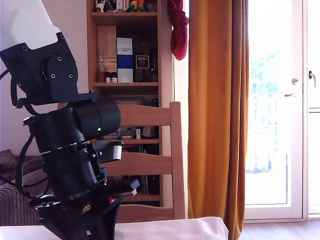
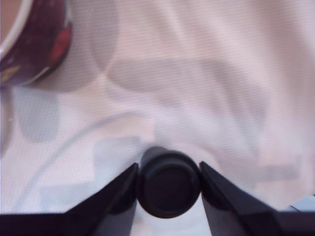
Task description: Pick the grey coffee capsule and place it inside the red coffee cup
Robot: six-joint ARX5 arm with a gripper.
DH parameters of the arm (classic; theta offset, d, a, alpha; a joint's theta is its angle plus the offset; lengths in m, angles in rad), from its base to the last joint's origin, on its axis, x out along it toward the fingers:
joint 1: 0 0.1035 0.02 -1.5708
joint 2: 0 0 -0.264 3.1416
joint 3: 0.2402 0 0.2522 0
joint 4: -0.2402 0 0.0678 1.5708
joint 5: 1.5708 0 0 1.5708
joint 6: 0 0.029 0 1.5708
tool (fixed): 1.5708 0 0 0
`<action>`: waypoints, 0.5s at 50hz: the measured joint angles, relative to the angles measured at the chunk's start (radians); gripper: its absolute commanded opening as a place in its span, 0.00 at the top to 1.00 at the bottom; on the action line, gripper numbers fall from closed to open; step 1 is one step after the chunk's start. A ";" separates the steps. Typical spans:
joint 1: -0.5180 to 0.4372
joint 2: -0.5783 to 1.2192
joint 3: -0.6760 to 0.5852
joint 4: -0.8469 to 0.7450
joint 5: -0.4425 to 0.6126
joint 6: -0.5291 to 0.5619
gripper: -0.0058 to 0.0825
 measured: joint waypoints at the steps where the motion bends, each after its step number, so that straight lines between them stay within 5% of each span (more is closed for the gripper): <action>1: 0.000 0.000 0.004 -0.003 0.006 0.000 0.65; 25: 0.029 0.000 0.301 -0.095 0.018 0.061 0.65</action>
